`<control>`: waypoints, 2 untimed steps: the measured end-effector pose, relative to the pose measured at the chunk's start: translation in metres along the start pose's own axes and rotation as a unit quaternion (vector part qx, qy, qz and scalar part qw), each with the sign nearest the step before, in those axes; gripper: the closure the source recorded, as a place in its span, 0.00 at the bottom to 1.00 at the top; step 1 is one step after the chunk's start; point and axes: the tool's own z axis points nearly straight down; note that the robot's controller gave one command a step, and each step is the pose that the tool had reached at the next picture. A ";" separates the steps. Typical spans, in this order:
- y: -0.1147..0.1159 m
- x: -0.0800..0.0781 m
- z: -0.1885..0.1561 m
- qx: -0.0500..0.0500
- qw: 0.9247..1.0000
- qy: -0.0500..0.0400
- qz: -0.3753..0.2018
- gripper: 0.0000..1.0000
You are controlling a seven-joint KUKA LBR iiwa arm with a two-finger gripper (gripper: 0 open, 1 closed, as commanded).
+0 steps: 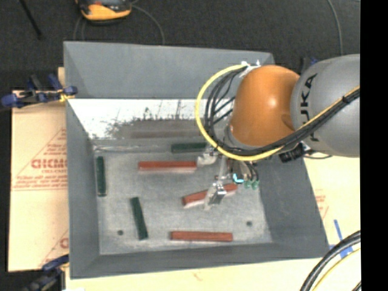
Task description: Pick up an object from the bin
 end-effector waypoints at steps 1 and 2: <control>0.000 -0.002 -0.004 0.000 1.000 -0.004 0.000 0.00; -0.014 -0.040 0.104 0.000 0.996 -0.004 -0.086 1.00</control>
Offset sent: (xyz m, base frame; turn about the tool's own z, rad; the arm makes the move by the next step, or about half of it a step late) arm 0.0342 -0.0139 -0.1154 -0.1729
